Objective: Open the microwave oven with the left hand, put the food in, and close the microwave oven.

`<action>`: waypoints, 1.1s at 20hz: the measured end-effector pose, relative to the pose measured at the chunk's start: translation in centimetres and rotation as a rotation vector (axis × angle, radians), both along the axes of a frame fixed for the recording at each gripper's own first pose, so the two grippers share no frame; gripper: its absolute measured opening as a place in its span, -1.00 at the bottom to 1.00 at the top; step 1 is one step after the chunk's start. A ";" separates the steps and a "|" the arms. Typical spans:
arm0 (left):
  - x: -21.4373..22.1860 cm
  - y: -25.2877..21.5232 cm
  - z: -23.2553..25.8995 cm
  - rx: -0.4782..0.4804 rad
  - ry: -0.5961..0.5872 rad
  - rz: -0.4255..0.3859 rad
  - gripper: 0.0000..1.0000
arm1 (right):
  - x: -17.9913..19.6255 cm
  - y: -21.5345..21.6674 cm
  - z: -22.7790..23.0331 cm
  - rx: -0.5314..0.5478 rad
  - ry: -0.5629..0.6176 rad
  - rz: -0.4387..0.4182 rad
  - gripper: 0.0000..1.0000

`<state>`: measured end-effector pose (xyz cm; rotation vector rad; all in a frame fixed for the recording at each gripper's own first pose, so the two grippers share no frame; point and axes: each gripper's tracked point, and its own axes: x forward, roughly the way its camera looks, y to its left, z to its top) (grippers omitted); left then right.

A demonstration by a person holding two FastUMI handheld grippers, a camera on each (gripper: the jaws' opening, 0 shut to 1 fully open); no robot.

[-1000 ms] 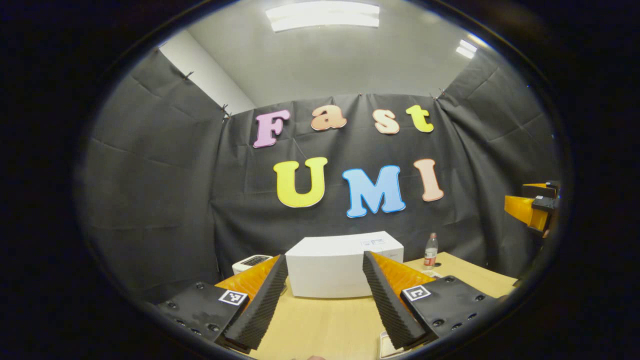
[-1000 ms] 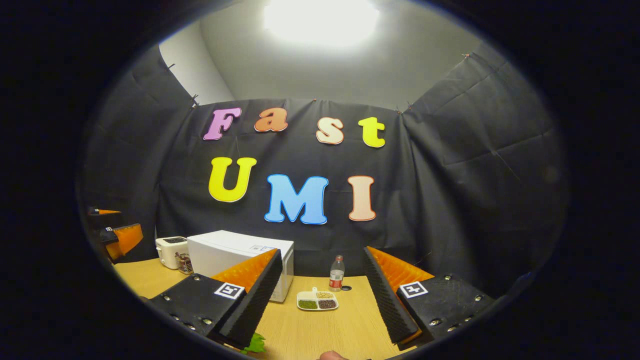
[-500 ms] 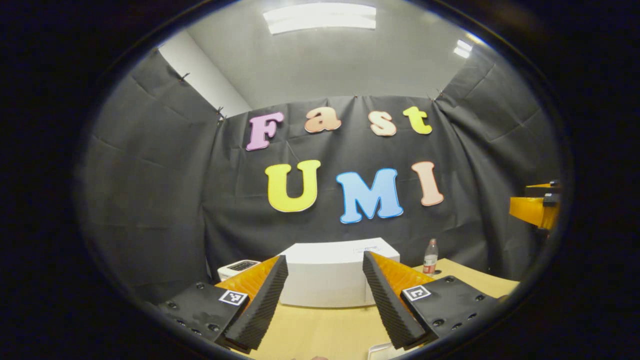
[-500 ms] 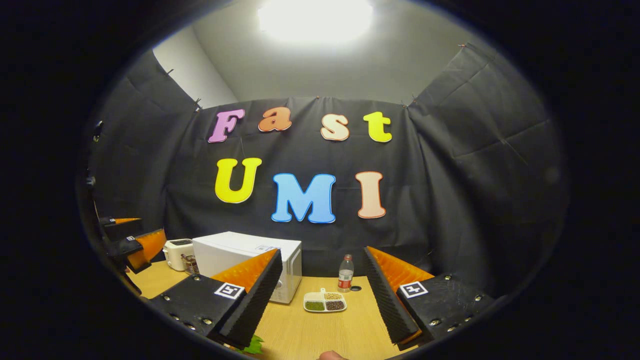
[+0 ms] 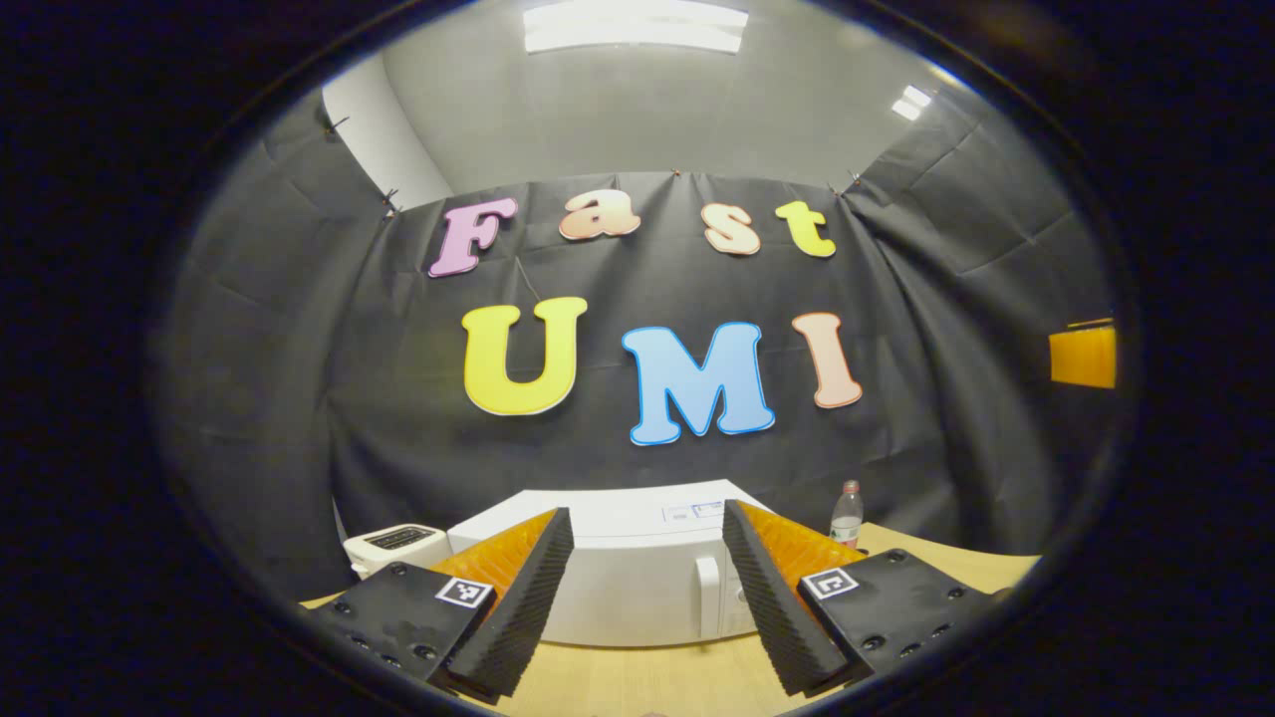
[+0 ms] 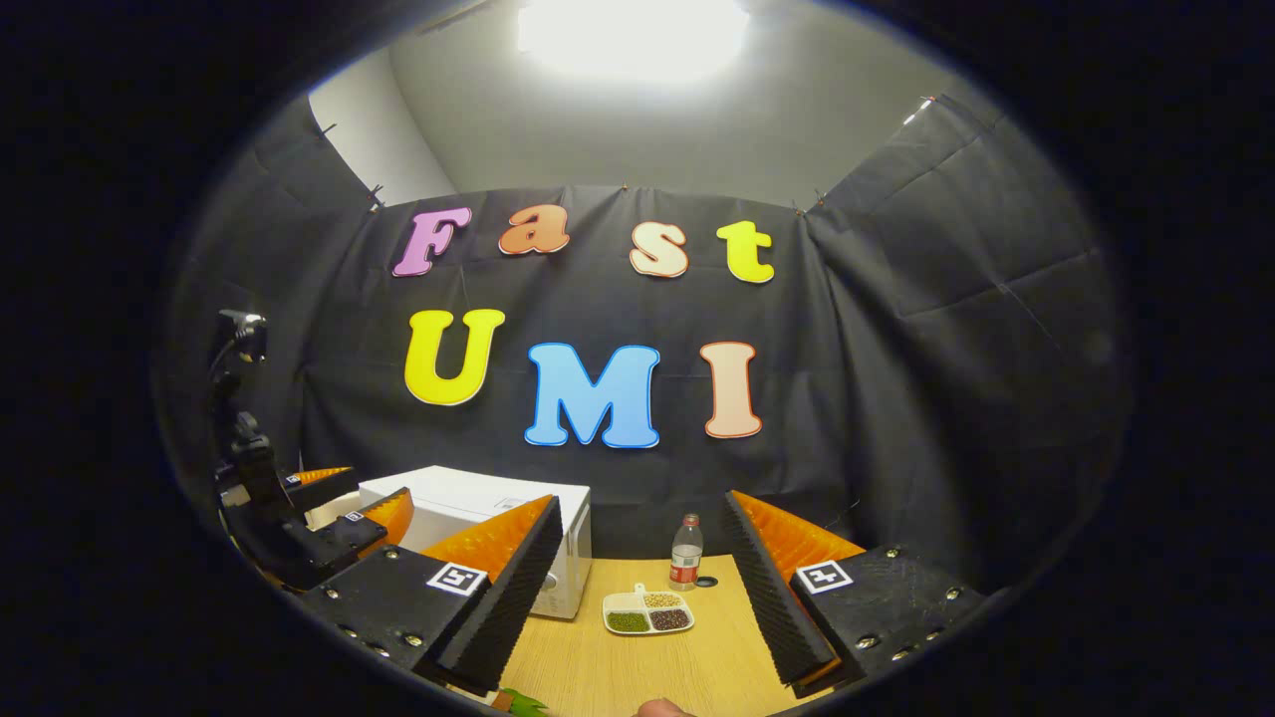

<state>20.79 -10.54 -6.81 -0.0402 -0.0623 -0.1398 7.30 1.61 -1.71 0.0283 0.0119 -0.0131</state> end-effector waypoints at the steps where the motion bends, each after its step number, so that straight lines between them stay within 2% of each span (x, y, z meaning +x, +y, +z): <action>1: 1.2 -0.6 -0.7 -0.004 0.004 -0.015 0.93 | 0.3 -0.3 0.2 -0.001 -0.001 -0.026 0.94; 8: 8.0 -4.2 -8.2 -0.017 0.101 -0.079 0.94 | 0.5 -3.1 0.5 -0.026 0.020 -0.212 0.94; 9: 8.6 -4.9 -9.2 -0.012 0.113 -0.085 0.88 | 0.3 -3.6 0.4 -0.032 0.025 -0.239 0.94; 10: 9.4 -5.4 -10.1 -0.006 0.125 -0.095 0.94 | 0.1 -4.1 0.2 -0.036 0.033 -0.264 0.93; 13: 11.1 -7.1 -13.4 0.017 0.158 -0.123 0.94 | -0.4 -5.4 -0.5 -0.047 0.059 -0.328 0.94; 14: 11.7 -7.6 -14.3 0.023 0.170 -0.130 0.82 | -0.5 -5.7 -0.9 -0.050 0.069 -0.343 0.94; 16: 12.5 -8.3 -15.9 0.030 0.185 -0.138 1.00 | -0.9 -6.1 -1.4 -0.067 0.087 -0.363 0.94; 19: 13.2 -9.2 -17.9 0.044 0.208 -0.146 0.90 | -1.4 -6.7 -2.1 -0.095 0.113 -0.386 0.94; 22: 13.8 -10.0 -18.9 0.042 0.222 -0.149 0.50 | -1.6 -6.8 -2.7 -0.101 0.138 -0.388 0.94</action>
